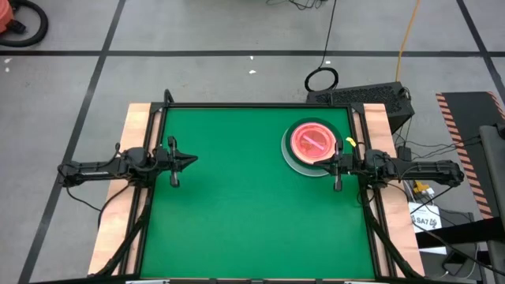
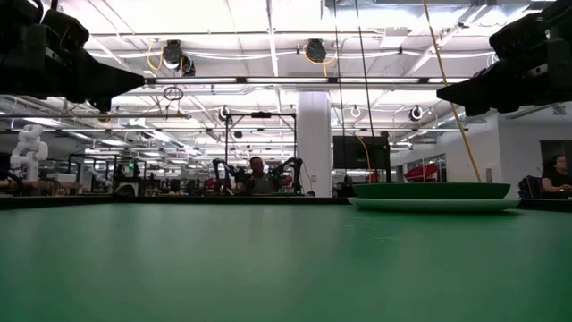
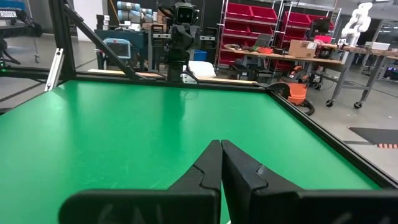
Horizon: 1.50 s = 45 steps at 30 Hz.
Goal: Stack plastic plates
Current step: Return to home position
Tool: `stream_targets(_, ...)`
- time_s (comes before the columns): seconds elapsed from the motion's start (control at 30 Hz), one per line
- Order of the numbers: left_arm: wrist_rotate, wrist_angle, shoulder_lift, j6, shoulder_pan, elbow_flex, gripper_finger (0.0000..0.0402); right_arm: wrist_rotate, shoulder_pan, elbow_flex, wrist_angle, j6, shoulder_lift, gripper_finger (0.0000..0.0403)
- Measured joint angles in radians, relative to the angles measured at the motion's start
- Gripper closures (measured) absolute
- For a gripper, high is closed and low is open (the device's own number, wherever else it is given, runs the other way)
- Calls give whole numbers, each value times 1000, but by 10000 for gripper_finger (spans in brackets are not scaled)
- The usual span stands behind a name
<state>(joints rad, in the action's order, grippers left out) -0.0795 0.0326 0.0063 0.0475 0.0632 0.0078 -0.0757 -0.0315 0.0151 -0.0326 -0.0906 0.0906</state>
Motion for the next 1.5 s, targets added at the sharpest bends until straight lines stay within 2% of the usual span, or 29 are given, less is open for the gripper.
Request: stream_targets(1.5,0,1,0,0,0,0,378,0,0,0,0,-26,0,403)
